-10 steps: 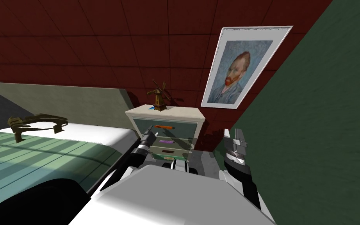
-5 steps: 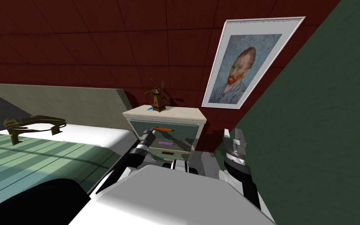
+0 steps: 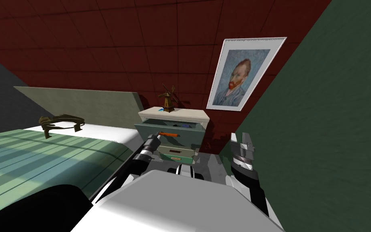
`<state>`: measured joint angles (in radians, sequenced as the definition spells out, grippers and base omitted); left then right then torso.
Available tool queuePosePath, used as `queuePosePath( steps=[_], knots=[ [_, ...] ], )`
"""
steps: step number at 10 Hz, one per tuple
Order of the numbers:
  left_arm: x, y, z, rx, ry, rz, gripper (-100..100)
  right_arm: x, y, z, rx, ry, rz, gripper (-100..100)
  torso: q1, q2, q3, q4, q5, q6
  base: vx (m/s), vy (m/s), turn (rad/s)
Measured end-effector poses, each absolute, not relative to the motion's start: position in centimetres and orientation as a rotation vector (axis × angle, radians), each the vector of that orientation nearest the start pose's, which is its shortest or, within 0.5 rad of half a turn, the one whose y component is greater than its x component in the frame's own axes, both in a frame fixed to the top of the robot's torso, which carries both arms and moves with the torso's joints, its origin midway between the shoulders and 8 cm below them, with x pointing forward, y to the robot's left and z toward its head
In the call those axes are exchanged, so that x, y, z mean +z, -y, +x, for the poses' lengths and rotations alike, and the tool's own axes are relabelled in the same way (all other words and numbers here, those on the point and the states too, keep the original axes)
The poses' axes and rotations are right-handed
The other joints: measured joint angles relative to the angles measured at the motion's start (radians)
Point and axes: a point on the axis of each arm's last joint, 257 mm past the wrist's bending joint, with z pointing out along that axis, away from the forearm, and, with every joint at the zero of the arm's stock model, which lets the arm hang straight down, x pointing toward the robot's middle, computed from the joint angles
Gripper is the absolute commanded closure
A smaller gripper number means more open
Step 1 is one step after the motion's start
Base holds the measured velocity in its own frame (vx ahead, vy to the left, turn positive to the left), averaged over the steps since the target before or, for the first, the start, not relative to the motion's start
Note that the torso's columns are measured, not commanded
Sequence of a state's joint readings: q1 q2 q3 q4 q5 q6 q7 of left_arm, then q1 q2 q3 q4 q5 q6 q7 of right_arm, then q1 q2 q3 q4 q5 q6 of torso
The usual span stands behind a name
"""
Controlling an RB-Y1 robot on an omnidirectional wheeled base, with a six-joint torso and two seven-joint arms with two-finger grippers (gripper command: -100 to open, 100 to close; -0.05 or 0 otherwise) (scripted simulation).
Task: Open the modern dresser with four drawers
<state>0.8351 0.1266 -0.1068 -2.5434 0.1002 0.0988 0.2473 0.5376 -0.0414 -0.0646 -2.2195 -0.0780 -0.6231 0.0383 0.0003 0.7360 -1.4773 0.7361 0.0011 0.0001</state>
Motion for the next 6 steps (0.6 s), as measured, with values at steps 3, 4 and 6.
queuePosePath(
  steps=[3, 4, 6],
  knots=[
    [-10.3, -25.9, 33.9, -1.368, -1.008, -1.336, -100, 1.1, 31.0, 32.5, 1.241, -0.581, 0.629, 0, 0.0, -0.002, 0.0, 0.0, 0.0, 0.0, -0.115, 0.01, 0.054],
    [-10.1, -25.8, 34.5, -1.372, -1.008, -1.332, -100, 1.1, 31.0, 32.5, 1.241, -0.581, 0.629, 0, -0.001, -0.007, -0.004, -0.002, 0.0, 0.002, -0.04, -0.007, 0.098],
    [-10.1, -25.7, 35.7, -1.371, -1.018, -1.335, -100, 1.1, 31.0, 32.5, 1.241, -0.581, 0.629, 0, -0.001, -0.003, -0.002, 0.0, -0.001, 0.001, -0.036, -0.004, 0.037]
  ],
)
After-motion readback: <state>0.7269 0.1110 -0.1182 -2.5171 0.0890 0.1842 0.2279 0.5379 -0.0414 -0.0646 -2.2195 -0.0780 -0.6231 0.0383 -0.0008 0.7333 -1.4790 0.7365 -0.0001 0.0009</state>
